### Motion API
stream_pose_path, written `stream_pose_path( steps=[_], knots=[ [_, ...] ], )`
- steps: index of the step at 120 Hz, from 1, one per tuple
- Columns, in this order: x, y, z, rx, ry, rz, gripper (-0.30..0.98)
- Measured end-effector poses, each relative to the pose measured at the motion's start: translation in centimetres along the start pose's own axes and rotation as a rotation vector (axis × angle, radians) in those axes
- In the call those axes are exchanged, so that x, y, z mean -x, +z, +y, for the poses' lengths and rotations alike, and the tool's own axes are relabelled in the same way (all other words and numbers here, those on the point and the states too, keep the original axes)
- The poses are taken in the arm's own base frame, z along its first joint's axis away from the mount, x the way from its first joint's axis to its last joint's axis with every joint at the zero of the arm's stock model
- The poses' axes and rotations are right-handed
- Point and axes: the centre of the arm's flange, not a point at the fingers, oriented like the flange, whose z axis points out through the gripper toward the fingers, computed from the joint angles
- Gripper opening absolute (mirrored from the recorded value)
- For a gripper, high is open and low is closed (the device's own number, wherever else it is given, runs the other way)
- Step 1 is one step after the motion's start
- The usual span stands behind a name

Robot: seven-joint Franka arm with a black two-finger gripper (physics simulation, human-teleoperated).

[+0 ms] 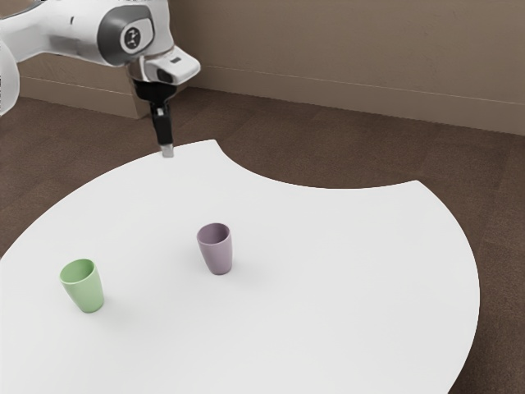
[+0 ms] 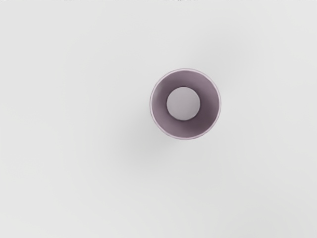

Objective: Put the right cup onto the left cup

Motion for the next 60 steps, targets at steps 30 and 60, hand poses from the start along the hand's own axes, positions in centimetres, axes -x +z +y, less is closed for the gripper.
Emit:
stream_pose_path(
  steps=[30,60],
  knots=[
    [-2.3,6.5,-1.5,0.044,0.022,0.007,0.69],
    [-3.8,11.7,-1.6,0.042,0.058,0.008,0.69]
  ],
)
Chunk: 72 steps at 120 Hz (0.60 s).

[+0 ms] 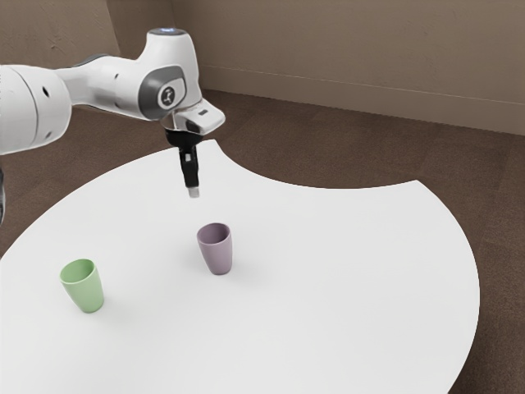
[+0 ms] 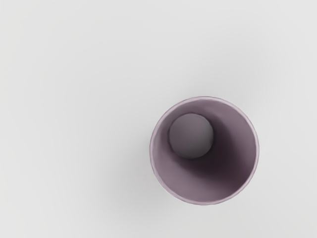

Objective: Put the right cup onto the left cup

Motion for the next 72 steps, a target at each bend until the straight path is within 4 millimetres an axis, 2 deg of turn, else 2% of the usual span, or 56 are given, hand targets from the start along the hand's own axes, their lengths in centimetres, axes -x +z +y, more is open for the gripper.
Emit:
stream_pose_path(
  steps=[13,32,72],
  knots=[
    [0.2,2.1,-0.1,0.003,0.006,-0.006,0.69],
    [-0.7,5.4,0.1,0.009,0.028,-0.015,0.69],
    [-2.1,9.5,-0.4,-0.005,0.054,-0.008,0.69]
  ],
)
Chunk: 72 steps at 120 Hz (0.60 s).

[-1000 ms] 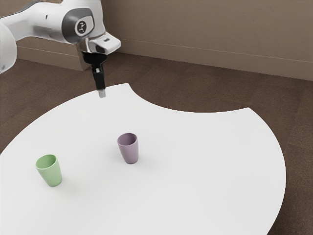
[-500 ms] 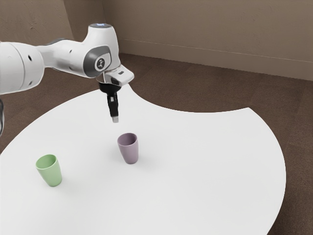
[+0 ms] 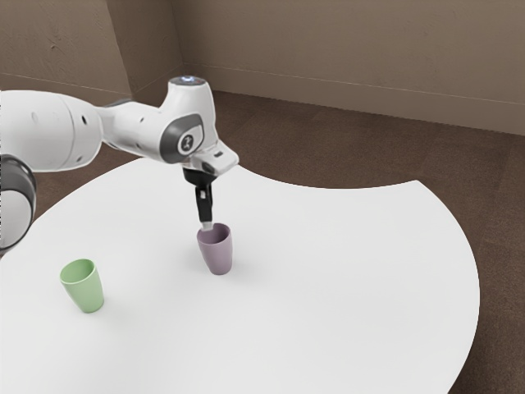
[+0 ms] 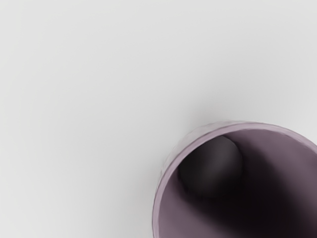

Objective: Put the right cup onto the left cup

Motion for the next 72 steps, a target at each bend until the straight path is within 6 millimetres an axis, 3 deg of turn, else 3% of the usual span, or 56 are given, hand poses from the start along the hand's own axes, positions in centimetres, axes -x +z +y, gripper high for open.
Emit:
stream_pose_path(
  steps=[16,47,72],
  knots=[
    [-0.3,1.3,-0.1,0.0,0.002,0.002,0.63],
    [-0.7,1.8,0.3,0.006,-0.009,0.014,0.21],
    [0.0,3.0,0.4,0.024,-0.037,0.003,0.01]
  ],
)
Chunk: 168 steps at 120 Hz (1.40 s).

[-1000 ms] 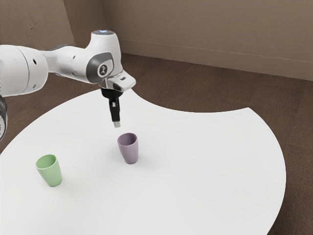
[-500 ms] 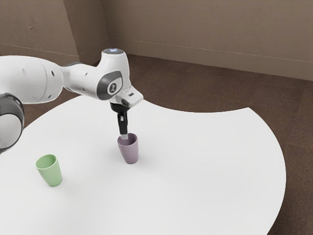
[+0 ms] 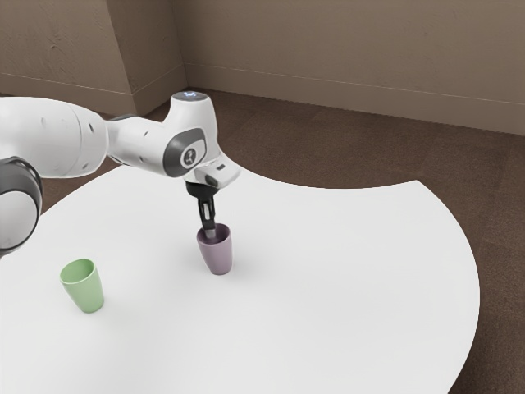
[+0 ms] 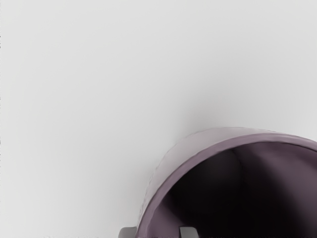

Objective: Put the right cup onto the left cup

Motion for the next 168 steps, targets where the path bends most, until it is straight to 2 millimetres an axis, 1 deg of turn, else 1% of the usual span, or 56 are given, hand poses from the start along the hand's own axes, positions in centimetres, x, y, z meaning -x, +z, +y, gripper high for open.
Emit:
stream_pose_path(
  steps=[14,38,50,57,67,84,101,119,132,152,168],
  knots=[
    [0.1,-0.1,-0.1,0.0,-0.012,0.003,-0.04],
    [0.3,-0.3,0.0,0.002,-0.031,0.007,-0.08],
    [0.4,-0.8,0.0,-0.001,-0.04,0.01,-0.09],
    [0.9,-1.4,-0.2,-0.003,-0.05,0.013,-0.09],
    [1.8,-2.4,0.2,-0.001,-0.06,0.015,-0.1],
    [4.4,-4.3,1.7,0.007,-0.085,0.019,-0.1],
    [8.2,-5.9,2.9,0.017,-0.125,0.018,-0.1],
    [12.0,-7.5,3.6,0.019,-0.167,0.014,-0.1],
    [14.2,-7.9,3.8,0.029,-0.196,0.006,-0.1],
    [17.4,-7.3,3.8,0.053,-0.242,-0.017,-0.1],
    [19.9,-8.4,3.4,0.042,-0.275,-0.026,-0.1]
  ],
)
